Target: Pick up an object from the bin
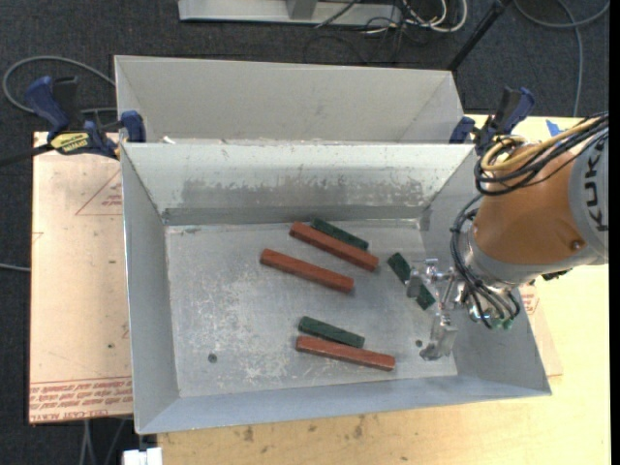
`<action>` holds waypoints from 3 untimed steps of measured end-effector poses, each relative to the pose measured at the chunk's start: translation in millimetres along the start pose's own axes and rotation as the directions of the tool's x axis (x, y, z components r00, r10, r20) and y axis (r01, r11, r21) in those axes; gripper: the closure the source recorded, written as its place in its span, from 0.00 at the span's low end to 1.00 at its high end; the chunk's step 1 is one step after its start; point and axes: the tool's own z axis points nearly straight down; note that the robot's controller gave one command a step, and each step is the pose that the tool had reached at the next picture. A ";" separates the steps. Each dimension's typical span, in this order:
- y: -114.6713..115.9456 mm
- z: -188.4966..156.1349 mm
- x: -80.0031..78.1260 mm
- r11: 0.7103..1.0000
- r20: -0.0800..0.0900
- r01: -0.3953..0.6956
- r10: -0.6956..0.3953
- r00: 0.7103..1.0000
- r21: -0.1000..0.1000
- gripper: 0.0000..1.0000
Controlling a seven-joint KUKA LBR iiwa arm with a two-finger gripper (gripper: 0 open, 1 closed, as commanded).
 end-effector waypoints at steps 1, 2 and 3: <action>-43.8 64.3 -72.9 0.990 0.012 -0.140 0.140 0.990 0.001 0.00; -35.8 30.4 -71.2 0.981 0.012 -0.195 0.195 0.981 -0.001 0.00; -12.3 32.1 -72.5 0.957 0.008 -0.289 0.289 0.957 -0.002 0.00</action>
Offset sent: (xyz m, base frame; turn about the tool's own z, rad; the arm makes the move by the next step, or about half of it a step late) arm 0.0706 -0.0432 -0.0624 0.1392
